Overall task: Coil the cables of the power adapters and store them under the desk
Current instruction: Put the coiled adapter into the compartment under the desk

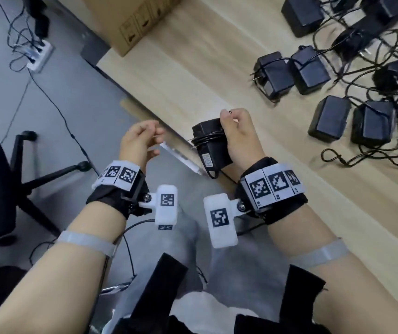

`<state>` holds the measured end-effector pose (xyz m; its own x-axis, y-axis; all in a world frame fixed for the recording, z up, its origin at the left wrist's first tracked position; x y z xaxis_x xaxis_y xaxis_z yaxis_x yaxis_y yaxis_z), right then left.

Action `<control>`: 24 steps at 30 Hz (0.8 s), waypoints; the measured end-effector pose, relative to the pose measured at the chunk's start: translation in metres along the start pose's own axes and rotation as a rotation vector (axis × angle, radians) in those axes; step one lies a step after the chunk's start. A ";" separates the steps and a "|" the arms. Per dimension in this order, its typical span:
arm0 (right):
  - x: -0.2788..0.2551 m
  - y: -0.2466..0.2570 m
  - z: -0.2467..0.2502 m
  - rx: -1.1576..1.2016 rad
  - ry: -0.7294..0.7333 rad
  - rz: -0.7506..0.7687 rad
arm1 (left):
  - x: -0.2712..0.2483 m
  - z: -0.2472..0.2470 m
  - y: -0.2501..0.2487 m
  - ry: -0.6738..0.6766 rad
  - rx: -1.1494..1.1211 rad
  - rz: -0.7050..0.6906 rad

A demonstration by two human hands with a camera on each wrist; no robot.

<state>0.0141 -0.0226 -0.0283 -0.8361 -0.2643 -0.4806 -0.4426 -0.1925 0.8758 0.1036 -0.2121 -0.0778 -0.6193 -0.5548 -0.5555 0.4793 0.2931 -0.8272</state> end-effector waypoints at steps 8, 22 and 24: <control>0.001 -0.052 -0.091 -0.126 0.058 0.060 | 0.051 0.016 0.100 0.267 0.333 0.290; 0.002 -0.132 -0.072 -0.142 -0.005 -0.081 | 0.101 -0.007 0.163 0.329 -0.306 0.621; 0.002 -0.132 -0.065 -0.123 -0.021 -0.087 | 0.097 -0.008 0.162 0.344 -0.312 0.613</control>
<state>0.0922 -0.0594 -0.1482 -0.8035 -0.2225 -0.5521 -0.4714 -0.3285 0.8185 0.1167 -0.2125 -0.2661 -0.4827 0.0359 -0.8751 0.6330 0.7048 -0.3203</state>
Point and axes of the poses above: each hand's wrist, its own x-axis towards the middle knuckle, its own z-axis out of the back of the hand, y = z × x, the point moved 8 cm from there along x, towards the middle knuckle
